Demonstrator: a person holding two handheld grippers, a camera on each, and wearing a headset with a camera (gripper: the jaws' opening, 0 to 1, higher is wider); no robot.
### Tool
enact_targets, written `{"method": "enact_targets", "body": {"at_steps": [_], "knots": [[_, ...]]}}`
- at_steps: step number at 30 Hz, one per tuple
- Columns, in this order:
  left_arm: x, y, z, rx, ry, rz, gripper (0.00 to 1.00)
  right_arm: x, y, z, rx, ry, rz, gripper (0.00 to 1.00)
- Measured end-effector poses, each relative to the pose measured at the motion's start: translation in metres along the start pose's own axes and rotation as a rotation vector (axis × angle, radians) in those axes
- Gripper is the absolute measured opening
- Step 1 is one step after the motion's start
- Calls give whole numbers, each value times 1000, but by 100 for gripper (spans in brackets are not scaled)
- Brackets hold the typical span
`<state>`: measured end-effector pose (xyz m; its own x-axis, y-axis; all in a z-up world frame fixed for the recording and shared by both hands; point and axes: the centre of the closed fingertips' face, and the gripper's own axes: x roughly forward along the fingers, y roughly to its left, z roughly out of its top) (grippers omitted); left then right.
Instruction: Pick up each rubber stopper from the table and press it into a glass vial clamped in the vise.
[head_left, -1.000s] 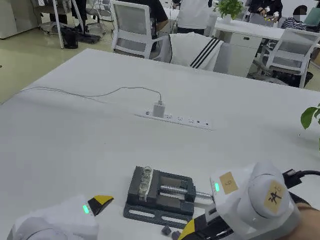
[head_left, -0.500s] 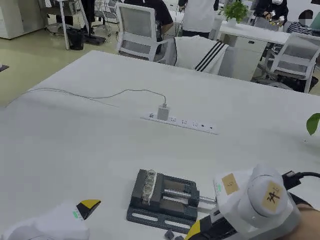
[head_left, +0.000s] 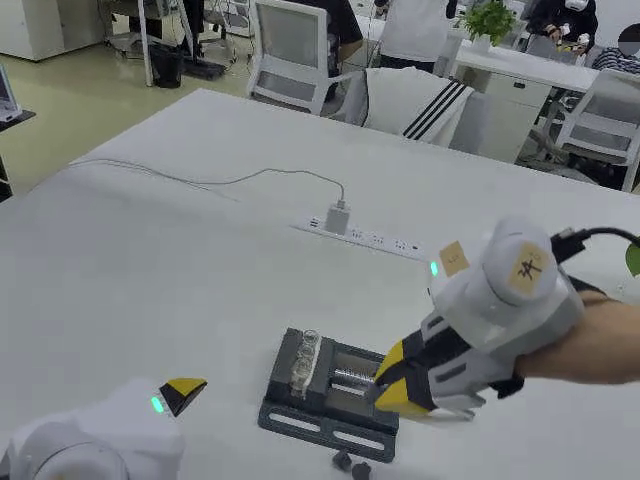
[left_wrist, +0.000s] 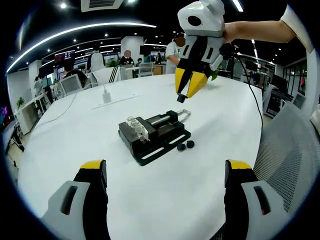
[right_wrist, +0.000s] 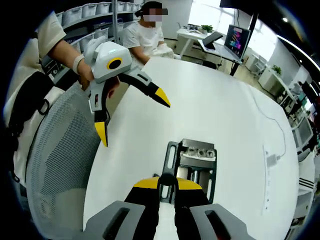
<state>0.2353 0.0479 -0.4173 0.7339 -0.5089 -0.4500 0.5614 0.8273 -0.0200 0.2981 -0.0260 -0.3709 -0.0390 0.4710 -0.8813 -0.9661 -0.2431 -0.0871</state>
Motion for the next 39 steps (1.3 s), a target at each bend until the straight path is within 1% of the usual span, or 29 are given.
{"method": "enact_targets", "body": {"at_steps": [2, 5, 7, 8, 10, 15, 18, 22, 29, 39], "knots": [[-1, 0, -1, 4, 4, -3, 97, -1, -9, 2, -22, 18, 3, 5], [-1, -1, -2, 4, 8, -9, 96, -2, -23, 5, -33, 46, 10, 5], [-1, -2, -4, 5, 12, -15, 96, -1, -28, 5, -37, 59, 18, 5], [0, -2, -4, 7, 14, -17, 96, -1, -32, 4, -45, 75, 29, 5], [1, -2, -6, 6, 17, -22, 95, -1, -39, 4, -53, 93, 33, 5], [3, -1, -6, 4, 16, -23, 95, 0, -53, 9, -70, 121, 57, 5], [4, 1, -6, 1, 16, -24, 95, 3, -58, 11, -88, 137, 81, 5], [6, 3, -6, -1, 19, -24, 95, 10, -65, 16, -108, 157, 101, 5], [7, 6, -9, -11, 25, -24, 94, 29, -76, 19, -122, 216, 122, 5], [7, 9, -14, -29, 35, -18, 93, 55, -84, 20, -142, 253, 164, 5]]}}
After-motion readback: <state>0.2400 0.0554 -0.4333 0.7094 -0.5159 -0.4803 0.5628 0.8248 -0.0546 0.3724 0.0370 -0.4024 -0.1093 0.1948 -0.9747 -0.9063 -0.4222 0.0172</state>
